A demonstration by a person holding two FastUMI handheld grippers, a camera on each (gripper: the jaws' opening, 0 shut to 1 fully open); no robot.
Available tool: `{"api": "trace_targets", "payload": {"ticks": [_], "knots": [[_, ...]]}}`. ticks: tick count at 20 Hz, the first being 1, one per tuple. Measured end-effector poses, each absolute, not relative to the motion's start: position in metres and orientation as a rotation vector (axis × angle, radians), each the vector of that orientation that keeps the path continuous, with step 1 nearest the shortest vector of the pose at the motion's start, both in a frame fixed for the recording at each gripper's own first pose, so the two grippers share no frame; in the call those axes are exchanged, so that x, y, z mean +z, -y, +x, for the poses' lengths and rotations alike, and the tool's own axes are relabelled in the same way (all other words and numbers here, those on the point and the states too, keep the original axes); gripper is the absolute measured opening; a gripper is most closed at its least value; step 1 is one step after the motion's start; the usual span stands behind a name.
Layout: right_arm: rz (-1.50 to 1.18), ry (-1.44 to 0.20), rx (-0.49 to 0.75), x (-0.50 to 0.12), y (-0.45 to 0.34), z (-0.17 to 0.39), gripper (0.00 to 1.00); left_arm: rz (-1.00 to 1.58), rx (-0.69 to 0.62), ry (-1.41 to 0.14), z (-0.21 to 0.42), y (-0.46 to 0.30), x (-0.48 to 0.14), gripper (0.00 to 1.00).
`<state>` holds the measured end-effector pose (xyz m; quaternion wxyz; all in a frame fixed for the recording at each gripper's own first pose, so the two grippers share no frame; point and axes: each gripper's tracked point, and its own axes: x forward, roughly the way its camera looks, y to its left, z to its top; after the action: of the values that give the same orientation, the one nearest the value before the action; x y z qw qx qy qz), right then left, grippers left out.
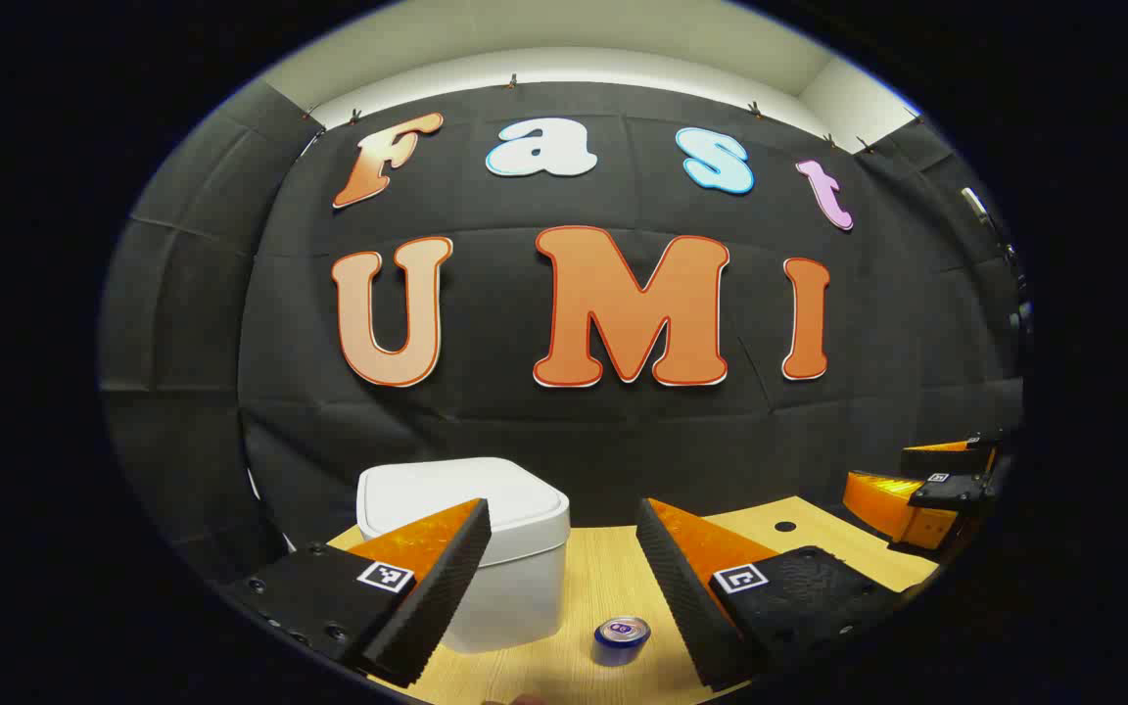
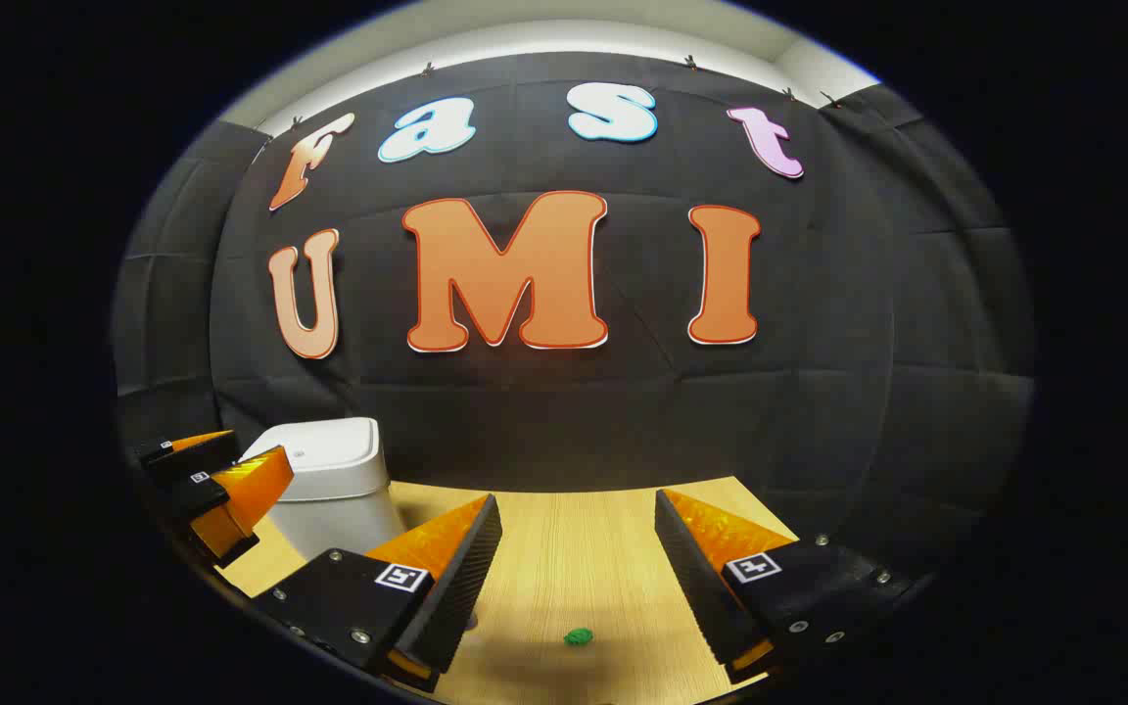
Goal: Press the lid of the desktop garbage bin to open it, pick up the crumpled paper on the desktop and throw it into the bin, then pick up the pop can on the desktop and drop it into the bin, and finally close the garbage bin lid.
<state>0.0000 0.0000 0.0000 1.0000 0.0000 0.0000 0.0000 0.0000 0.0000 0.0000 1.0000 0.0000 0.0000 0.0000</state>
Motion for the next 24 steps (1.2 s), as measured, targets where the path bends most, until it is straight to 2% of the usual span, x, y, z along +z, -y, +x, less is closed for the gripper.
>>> {"api": "trace_targets", "payload": {"ticks": [24], "knots": [[0.003,-0.008,0.013,0.0,0.002,0.019,0.94,0.009,-0.004,0.01,0.019,0.007,0.003,0.95]]}}
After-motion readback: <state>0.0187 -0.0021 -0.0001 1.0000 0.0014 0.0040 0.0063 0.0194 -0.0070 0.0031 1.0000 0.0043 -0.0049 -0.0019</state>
